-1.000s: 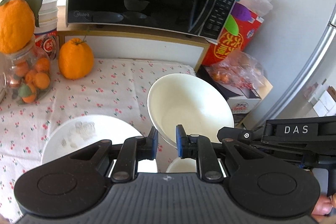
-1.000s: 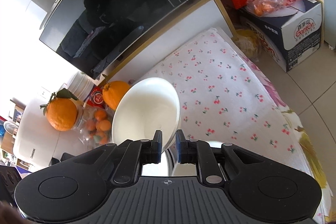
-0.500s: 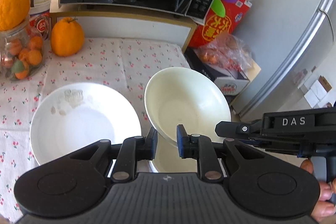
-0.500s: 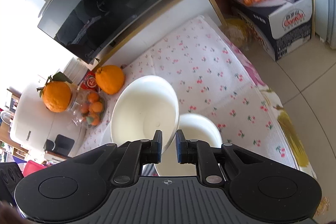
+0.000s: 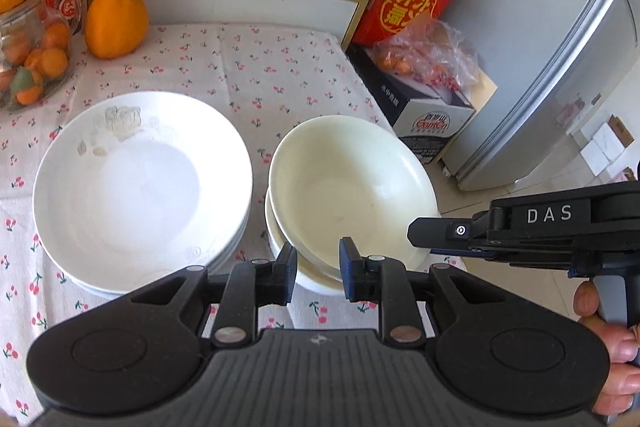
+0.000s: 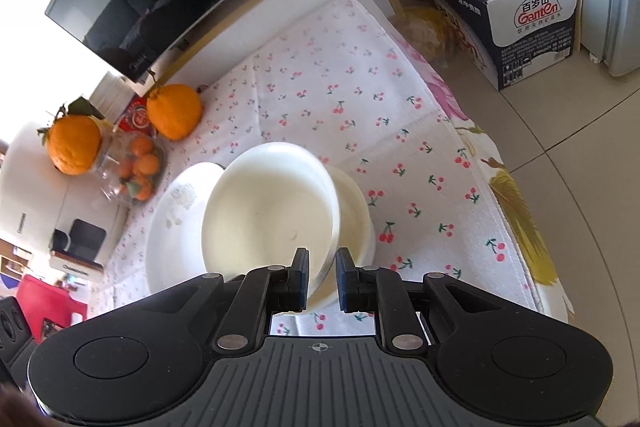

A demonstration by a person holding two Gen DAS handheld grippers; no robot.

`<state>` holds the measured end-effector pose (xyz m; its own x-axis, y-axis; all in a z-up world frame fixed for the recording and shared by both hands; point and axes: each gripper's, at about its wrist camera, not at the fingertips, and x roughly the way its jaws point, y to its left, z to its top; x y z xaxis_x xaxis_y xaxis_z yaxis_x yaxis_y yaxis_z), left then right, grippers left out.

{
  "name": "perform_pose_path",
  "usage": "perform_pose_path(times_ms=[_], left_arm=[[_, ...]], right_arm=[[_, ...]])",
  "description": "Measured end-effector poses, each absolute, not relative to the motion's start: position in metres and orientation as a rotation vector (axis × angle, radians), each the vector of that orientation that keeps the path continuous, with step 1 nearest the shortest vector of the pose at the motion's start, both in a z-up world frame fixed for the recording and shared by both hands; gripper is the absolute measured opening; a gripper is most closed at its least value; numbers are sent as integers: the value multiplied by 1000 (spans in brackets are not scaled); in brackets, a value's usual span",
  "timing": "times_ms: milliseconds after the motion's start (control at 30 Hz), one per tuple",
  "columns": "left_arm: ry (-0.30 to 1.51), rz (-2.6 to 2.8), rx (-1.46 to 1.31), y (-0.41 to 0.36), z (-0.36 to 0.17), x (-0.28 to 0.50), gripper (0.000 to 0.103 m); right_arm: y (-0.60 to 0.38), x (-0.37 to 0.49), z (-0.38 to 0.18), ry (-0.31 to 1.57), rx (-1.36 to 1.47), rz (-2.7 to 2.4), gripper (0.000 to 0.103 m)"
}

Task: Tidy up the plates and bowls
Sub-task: 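Lower the cream bowl into the nested bowls and open both grippers, then close both grippers on the rim of the bowl stack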

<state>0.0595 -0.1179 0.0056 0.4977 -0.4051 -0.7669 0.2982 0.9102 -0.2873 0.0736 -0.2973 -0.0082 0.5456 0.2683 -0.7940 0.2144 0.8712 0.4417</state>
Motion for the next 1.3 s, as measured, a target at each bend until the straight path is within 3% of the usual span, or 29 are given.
perform_pose_path(times_ms=[633,700,767,867,967,1067,1300], left_arm=[[977,-419,-78,-123,-2,61,25],[965,-428,-46,-125,-3,59,34],[952,-438,-23,-126,-4,56,52],[936,-469,-20,-124,-6,52,66],[926,-507,-26,-123,-9,49,78],[900,-572,-5,-123,-12,44,89],[822,-634,70,-121,-26,27,100]], right_arm=[[-296,76,-12,1027,489,7,17],[-296,76,-11,1020,477,3,18],[-297,77,-10,1013,462,1,31],[-297,77,-9,994,442,-7,47],[-298,78,-8,974,433,-12,55],[-301,79,-8,950,443,-2,68],[-299,80,-19,907,338,35,77]])
